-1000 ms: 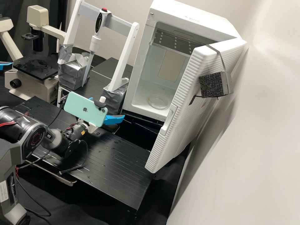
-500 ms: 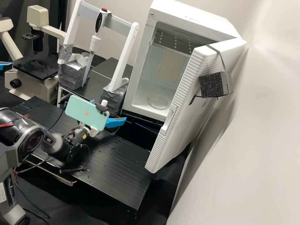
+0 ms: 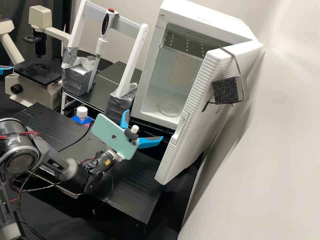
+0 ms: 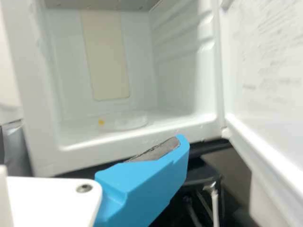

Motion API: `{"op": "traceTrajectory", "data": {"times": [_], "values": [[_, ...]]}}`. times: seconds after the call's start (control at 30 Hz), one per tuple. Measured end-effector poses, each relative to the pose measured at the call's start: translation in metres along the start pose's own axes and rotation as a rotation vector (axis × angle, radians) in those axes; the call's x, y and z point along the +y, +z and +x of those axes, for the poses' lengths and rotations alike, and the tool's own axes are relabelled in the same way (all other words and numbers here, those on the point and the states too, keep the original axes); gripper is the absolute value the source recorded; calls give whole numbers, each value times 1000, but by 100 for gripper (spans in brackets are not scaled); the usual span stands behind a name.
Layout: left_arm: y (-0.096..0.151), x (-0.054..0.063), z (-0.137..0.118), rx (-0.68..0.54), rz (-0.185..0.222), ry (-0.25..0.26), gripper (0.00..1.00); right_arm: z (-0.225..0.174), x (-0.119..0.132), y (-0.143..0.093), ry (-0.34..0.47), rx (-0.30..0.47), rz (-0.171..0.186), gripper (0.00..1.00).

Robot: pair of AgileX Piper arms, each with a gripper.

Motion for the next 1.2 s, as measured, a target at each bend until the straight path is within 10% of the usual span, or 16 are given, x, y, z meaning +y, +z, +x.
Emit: {"op": "traceTrajectory", "data": {"times": [0.27,0.8,1.2], "values": [[0,0,0,0,0,0,100,44,14,-3,6,-4,-18,100],[0,0,0,0,0,0,100,125,-24,0,-82,-118,95,100],[0,0,0,0,0,0,100,150,-36,7,-100,-163,11,100]]}}
